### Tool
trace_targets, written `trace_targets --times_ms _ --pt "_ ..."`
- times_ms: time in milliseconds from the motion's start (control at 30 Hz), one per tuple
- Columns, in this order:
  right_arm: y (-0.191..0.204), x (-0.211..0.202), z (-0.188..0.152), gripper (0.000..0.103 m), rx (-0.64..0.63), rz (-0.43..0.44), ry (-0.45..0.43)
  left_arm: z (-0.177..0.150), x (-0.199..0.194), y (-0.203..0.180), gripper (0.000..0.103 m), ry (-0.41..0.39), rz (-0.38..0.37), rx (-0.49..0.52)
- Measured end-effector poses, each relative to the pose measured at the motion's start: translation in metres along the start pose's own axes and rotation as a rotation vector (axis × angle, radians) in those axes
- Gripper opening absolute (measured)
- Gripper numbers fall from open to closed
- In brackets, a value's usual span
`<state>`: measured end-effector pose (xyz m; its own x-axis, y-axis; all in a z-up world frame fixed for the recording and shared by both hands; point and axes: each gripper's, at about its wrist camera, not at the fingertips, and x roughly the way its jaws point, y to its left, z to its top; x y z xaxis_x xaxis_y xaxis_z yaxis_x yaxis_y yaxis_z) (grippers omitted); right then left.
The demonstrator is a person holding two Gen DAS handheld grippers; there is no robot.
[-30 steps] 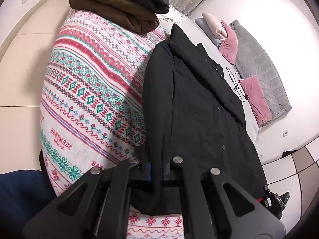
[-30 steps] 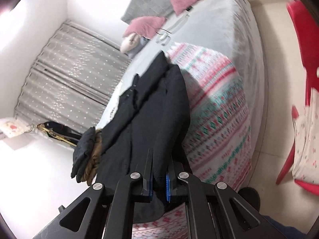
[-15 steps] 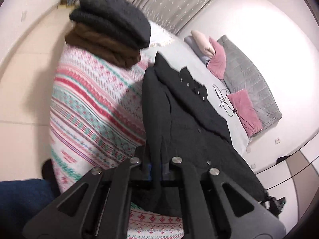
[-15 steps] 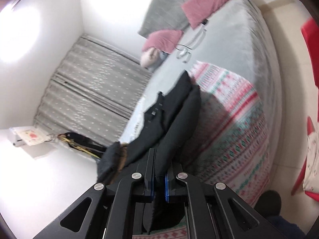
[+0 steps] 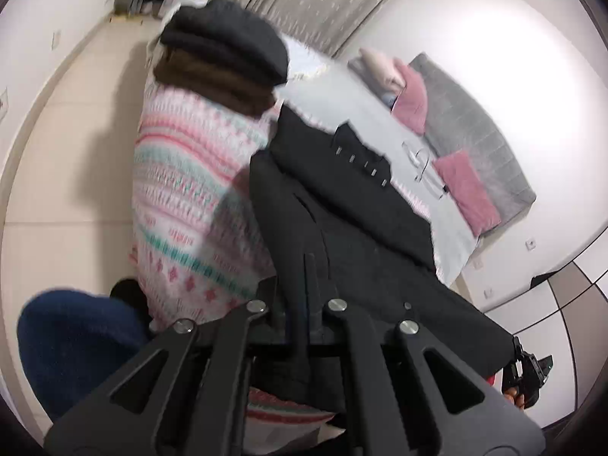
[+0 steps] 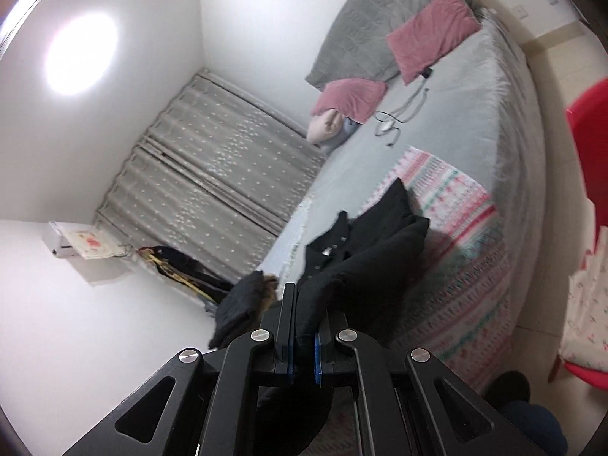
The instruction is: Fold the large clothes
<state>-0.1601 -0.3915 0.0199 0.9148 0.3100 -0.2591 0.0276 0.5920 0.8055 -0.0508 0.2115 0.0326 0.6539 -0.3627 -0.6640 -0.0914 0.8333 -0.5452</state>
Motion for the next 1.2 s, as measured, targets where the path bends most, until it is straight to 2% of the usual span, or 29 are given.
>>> trace_targets --times_ms 67,200,433,667,767,900,1067,1200 --pt "-0.017 0.004 -0.005 0.006 0.043 -0.008 0.018 -0.005 0.009 0.009 0.005 0.033 0.007 -0.019" --pt "-0.027 0.005 -0.009 0.006 0.069 -0.003 0.02 -0.009 0.006 0.006 0.005 0.025 0.005 -0.007" --pt "-0.013 0.017 0.003 0.006 0.042 0.011 -0.004 0.011 0.007 -0.016 0.005 -0.029 -0.003 0.029" --pt "-0.004 0.042 0.015 0.006 0.009 -0.014 -0.006 0.034 0.03 -0.027 0.006 -0.054 0.068 0.063" --pt "0.001 0.054 0.027 0.006 0.009 -0.013 -0.016 0.049 0.037 -0.038 0.006 -0.083 0.085 0.08" --pt "0.007 0.074 0.046 0.006 0.012 -0.011 -0.031 0.073 0.045 -0.046 0.006 -0.098 0.069 0.075" --pt "0.011 0.111 0.08 0.006 0.032 0.0 -0.036 0.123 0.066 -0.066 0.006 -0.103 0.05 0.059" --pt "0.011 0.154 0.118 0.006 0.07 -0.002 -0.03 0.167 0.094 -0.09 0.006 -0.116 0.081 0.068"
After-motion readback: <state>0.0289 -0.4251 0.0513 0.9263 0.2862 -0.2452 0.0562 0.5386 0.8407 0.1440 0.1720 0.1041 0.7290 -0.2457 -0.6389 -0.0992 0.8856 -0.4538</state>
